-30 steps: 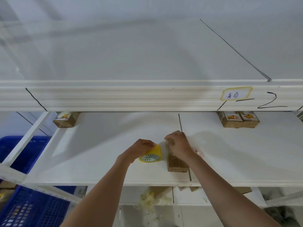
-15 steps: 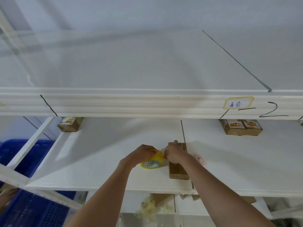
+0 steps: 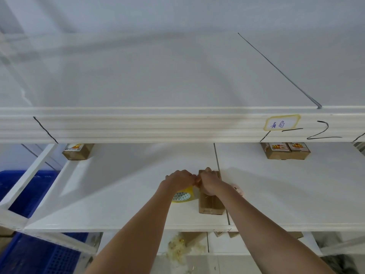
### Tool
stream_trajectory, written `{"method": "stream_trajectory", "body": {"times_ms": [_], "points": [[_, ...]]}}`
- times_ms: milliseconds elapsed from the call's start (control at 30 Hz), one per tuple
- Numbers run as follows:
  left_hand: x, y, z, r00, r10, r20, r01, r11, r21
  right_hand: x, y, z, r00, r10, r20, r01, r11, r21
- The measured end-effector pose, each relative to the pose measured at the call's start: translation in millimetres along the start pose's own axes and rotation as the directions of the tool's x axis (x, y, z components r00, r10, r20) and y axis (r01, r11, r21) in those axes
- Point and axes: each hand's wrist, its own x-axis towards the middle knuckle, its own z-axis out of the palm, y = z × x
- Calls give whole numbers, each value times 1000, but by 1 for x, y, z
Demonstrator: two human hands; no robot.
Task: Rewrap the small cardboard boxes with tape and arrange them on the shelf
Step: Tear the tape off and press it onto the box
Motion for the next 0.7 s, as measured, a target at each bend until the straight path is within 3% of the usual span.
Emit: {"method": "stream_trajectory", "body": {"times_ms": [200,333,467,700], "points": [[5,-2,-6,999,6,34,-4,999,-47,0,2,-1,1000,-6,-12,6,1000,26],[8,4,-15,993,-47,112,46,999,8,2,1,0,1000,-1,14,1,1000,18],[14,10,-15,993,-11,114,6,999,45,3,1,-1,999,-6,34,6,1000,-20],[8,-7,-6,993,55,103,-45,994,-103,4,7,-2,999,-30,46,30,999,-10]]}}
